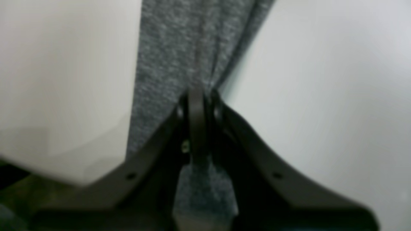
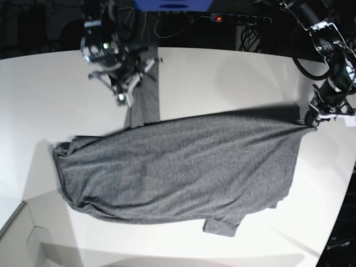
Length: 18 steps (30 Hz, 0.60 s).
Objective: Layout the t-shirt on the table in an organized manner, then fold the t-shirt properly
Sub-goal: 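Release the shirt with the right gripper and grasp the hanging sleeve, then pull the sleeve away from the left gripper with the right gripper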
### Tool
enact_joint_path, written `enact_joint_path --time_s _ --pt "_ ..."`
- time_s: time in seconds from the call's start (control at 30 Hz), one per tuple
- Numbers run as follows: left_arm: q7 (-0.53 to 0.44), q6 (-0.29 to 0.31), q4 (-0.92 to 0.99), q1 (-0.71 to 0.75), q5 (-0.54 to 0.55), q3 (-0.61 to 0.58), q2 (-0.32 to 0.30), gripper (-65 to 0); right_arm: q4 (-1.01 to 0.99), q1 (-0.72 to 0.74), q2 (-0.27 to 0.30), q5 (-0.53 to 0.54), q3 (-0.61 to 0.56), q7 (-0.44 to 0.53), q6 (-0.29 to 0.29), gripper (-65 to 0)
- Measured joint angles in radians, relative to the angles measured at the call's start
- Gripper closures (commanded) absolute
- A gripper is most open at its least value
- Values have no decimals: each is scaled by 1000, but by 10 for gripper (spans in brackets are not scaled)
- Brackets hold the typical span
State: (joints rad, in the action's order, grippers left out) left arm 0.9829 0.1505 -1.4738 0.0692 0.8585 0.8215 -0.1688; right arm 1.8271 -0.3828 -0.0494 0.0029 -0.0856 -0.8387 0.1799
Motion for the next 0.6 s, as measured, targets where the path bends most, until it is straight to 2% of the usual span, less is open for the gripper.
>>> enact_joint_path --time_s 0.1,0.2,0.27,0.37,0.6 --pt "0 0 0 0 0 0 0 -2 108 -120 19 -8 1 24 -2 0" --pt "0 0 -1 0 0 0 0 -2 175 -211 31 -2 2 96 -4 0" --pt "0 0 -1 0 0 1 0 -2 177 -251 51 -2 1 151 -3 0" --pt "0 0 -1 0 0 1 0 -2 171 -315 81 -4 6 185 -4 0" --pt "0 0 -1 -28 0 -1 -2 -2 155 -375 134 -3 4 227 -4 0"
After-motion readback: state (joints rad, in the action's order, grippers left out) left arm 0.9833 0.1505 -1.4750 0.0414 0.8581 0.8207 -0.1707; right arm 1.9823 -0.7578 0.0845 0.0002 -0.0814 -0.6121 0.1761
